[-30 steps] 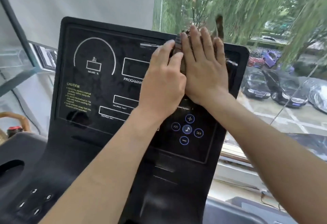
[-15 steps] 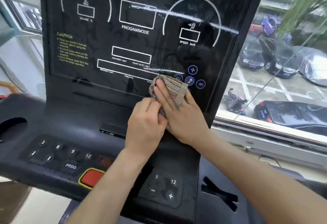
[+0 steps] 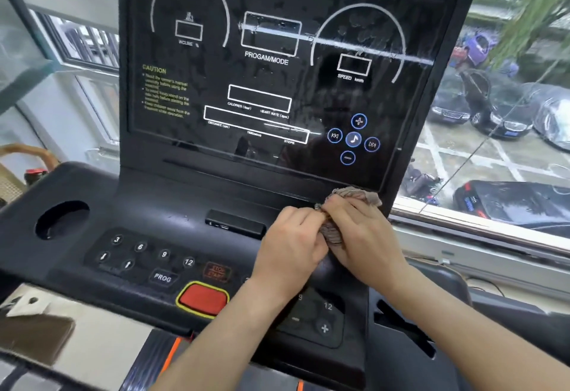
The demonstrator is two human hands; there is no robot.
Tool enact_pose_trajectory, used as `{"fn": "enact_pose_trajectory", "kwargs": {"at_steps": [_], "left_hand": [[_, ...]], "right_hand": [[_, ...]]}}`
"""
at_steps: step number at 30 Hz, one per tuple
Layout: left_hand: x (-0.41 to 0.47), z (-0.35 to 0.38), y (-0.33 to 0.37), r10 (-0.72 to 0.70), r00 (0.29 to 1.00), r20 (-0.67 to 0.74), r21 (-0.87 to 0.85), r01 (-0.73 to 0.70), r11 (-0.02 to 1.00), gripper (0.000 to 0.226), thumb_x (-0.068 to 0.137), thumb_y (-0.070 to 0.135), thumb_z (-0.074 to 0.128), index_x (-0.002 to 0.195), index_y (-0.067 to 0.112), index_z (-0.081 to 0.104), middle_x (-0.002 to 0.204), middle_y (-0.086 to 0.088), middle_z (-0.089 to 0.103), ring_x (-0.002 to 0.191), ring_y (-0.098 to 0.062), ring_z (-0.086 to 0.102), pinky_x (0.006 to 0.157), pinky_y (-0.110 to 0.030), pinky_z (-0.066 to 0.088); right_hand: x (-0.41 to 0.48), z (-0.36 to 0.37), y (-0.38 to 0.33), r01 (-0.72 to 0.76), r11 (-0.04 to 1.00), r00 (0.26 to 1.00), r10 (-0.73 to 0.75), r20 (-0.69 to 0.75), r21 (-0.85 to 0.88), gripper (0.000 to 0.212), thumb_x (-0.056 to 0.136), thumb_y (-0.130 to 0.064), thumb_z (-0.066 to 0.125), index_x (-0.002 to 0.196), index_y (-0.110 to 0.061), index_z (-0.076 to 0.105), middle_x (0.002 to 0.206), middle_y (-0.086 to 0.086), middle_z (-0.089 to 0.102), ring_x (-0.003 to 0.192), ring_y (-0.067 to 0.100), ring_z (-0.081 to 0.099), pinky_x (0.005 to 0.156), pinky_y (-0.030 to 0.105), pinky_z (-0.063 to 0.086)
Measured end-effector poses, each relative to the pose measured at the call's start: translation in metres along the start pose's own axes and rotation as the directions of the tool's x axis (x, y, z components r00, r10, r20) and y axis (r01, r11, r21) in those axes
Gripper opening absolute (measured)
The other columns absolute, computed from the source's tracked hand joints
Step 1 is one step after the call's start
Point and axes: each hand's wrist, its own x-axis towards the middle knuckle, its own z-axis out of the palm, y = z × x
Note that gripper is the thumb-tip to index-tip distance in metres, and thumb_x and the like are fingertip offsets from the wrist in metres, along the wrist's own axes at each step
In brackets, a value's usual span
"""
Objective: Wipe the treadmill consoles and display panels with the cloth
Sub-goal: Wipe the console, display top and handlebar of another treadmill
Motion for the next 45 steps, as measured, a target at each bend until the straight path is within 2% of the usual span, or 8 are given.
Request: {"fn": "enact_pose_trajectory", "kwargs": {"at_steps": [9,16,24,31,36,39,43,45], "left_hand": [[0.002,-0.020,-0.023,-0.258,0.966,0.011,-0.211,0.254,0.944,0.020,0.080,0.015,0.063,0.099,0.019,0.068,0.080,0.005,0.067,0.075,-0.016,0.059,0.070,-0.028,0.045],[0.008,-0.048,-0.030,-0.190,0.982,-0.023,-0.367,0.168,0.915,0.018,0.084,0.013,0.062,0.101,0.019,0.064,0.083,0.008,0.065,0.076,-0.008,0.061,0.070,-0.029,0.052],[0.002,-0.061,-0.082,-0.219,0.974,-0.059,-0.212,0.202,0.956,0.023,0.082,0.009,0.064,0.104,0.015,0.067,0.094,0.006,0.070,0.083,-0.011,0.064,0.073,-0.031,0.053],[0.000,-0.105,-0.141,-0.488,0.833,-0.260,-0.165,0.460,0.873,0.021,0.081,0.006,0.065,0.100,0.015,0.067,0.081,-0.001,0.069,0.071,-0.018,0.063,0.066,-0.015,0.040],[0.002,-0.141,-0.177,-0.616,0.706,-0.351,-0.076,0.634,0.770,0.023,0.086,0.012,0.058,0.108,0.014,0.064,0.098,-0.012,0.069,0.092,-0.033,0.062,0.080,-0.033,0.042],[0.010,-0.143,-0.172,-0.583,0.757,-0.296,0.021,0.615,0.788,0.024,0.084,0.012,0.057,0.107,0.013,0.063,0.101,-0.012,0.067,0.095,-0.033,0.059,0.077,-0.030,0.037],[0.010,-0.107,-0.123,-0.425,0.882,-0.204,0.041,0.442,0.896,0.018,0.079,0.009,0.060,0.096,0.011,0.064,0.094,-0.007,0.062,0.086,-0.024,0.055,0.070,-0.018,0.028],[0.006,-0.080,-0.094,-0.326,0.938,-0.117,0.054,0.333,0.941,0.013,0.077,0.010,0.063,0.090,0.011,0.064,0.092,-0.004,0.061,0.085,-0.024,0.056,0.071,-0.023,0.035]], "right_hand": [[0.026,0.010,-0.028,-0.057,0.994,0.998,0.058,0.013,-0.089,0.023,0.081,-0.009,0.064,0.104,-0.007,0.066,0.095,0.009,0.067,0.084,0.031,0.063,0.074,0.042,0.052],[0.039,0.001,-0.044,-0.063,0.992,0.992,0.074,-0.102,0.106,0.025,0.084,-0.007,0.064,0.109,-0.004,0.068,0.108,0.009,0.065,0.097,0.026,0.060,0.083,0.034,0.051],[0.074,0.036,-0.081,-0.163,0.963,0.984,0.141,-0.113,-0.216,0.032,0.072,-0.007,0.079,0.102,-0.007,0.068,0.090,0.009,0.066,0.076,0.028,0.062,0.057,0.032,0.051],[0.149,0.084,-0.152,-0.080,0.992,0.991,0.069,-0.116,-0.097,0.015,0.086,-0.009,0.052,0.091,-0.013,0.066,0.083,0.004,0.064,0.076,0.024,0.064,0.066,0.031,0.053],[0.207,0.098,-0.201,-0.021,0.999,0.997,0.023,0.070,-0.034,0.021,0.086,-0.018,0.044,0.093,-0.017,0.064,0.086,0.001,0.066,0.077,0.022,0.066,0.046,0.030,0.036],[0.207,0.088,-0.190,0.001,1.000,0.979,-0.006,0.202,0.026,0.020,0.088,-0.008,0.056,0.108,-0.013,0.059,0.096,0.004,0.065,0.081,0.027,0.065,0.050,0.033,0.040],[0.146,0.066,-0.142,-0.118,0.984,0.993,0.119,0.002,0.135,0.018,0.077,-0.003,0.059,0.094,-0.008,0.063,0.082,0.006,0.064,0.070,0.030,0.062,0.043,0.031,0.040],[0.101,0.059,-0.112,-0.138,0.976,0.988,0.149,-0.051,0.166,0.020,0.080,-0.004,0.059,0.098,-0.009,0.066,0.093,0.004,0.068,0.082,0.027,0.063,0.056,0.035,0.051]]}}
